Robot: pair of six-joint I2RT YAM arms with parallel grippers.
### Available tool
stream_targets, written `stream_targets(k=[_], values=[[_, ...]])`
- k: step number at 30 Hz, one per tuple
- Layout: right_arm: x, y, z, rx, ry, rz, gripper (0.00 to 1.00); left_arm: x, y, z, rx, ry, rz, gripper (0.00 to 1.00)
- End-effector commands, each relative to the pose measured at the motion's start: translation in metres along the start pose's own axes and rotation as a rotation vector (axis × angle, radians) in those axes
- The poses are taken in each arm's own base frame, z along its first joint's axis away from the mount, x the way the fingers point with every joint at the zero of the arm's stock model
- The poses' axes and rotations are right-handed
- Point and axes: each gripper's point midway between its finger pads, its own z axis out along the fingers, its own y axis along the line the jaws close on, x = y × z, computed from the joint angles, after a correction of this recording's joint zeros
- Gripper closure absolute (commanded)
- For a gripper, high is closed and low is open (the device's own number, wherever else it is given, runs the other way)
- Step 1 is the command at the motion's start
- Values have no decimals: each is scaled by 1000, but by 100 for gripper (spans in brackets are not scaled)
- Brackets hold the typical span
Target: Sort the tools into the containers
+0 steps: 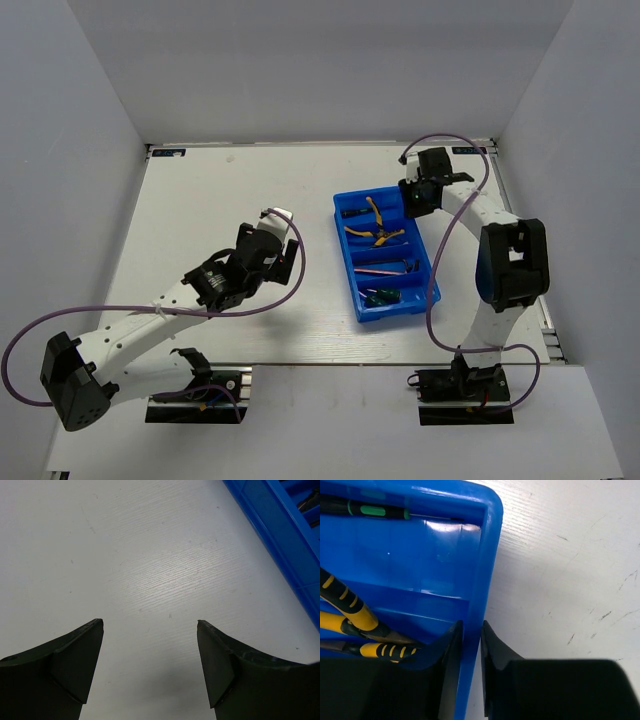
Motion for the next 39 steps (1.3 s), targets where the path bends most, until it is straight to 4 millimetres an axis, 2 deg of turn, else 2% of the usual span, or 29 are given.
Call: stream_targets(k=[1,2,3,10,29,31,32,33,39], values=[[-14,-9,-1,29,-28,31,77,-3,2,-4,2,-21,-14,15],[-14,-8,0,28,-29,31,79,-3,2,-4,2,-21,-14,15],[-13,-9,0,32,-29,37,86,-3,2,-4,2,-21,-14,15],[-12,-18,-4,63,-38,79,98,-5,2,-3,4,-29,-18,15],[-3,-44,-16,160,-86,289,100,-5,0,-3,13,-27,-18,15],[0,-48,-16,187,-84,312,100,-5,0,-3,13,-27,-18,15],[3,-58,-18,206,-82,332,100,-5,0,-3,13,-27,-18,15],[0,-50,-16,189,-85,322,100,-5,0,-3,13,-27,-18,15],[7,-45,-12,156,-59,351,100,-5,0,-3,13,-27,-18,15]])
